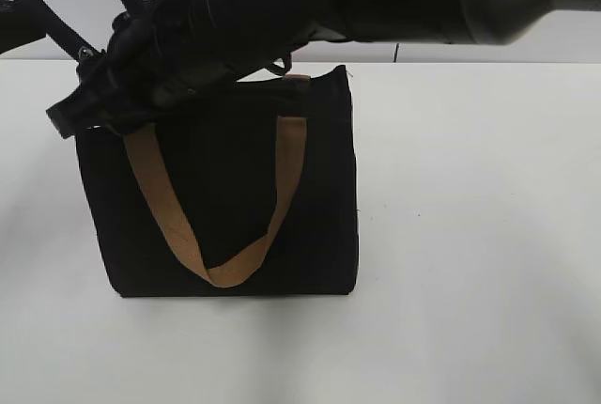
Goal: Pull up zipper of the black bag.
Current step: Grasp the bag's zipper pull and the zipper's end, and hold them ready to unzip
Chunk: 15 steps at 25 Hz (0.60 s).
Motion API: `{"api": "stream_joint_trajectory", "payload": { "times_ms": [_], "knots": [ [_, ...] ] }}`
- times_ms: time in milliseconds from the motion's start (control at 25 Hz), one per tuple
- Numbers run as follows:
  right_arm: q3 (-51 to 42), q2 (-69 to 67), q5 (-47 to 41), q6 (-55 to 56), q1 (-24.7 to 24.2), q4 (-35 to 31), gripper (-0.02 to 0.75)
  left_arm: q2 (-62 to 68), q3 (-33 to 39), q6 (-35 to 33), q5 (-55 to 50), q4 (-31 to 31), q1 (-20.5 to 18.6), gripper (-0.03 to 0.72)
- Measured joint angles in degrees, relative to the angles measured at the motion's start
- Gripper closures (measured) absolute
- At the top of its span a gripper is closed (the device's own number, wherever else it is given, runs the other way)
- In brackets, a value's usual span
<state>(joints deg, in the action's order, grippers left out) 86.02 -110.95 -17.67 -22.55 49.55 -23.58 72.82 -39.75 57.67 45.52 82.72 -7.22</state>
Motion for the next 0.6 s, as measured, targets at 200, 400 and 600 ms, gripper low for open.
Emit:
{"api": "stream_joint_trajectory", "payload": {
  "times_ms": [200,400,600],
  "knots": [
    [0.0,0.0,0.0,-1.1,0.2,0.0,0.476,0.0,0.0,0.0,0.1,0.0,0.0,0.666],
    [0.0,-0.2,0.4,-2.3,1.2,-0.1,0.477,0.0,0.0,0.0,0.4,0.0,0.0,0.666],
    [0.0,-0.7,3.3,-2.0,1.3,-0.2,0.479,0.0,0.0,0.0,0.8,0.0,0.0,0.666]
  ]
}}
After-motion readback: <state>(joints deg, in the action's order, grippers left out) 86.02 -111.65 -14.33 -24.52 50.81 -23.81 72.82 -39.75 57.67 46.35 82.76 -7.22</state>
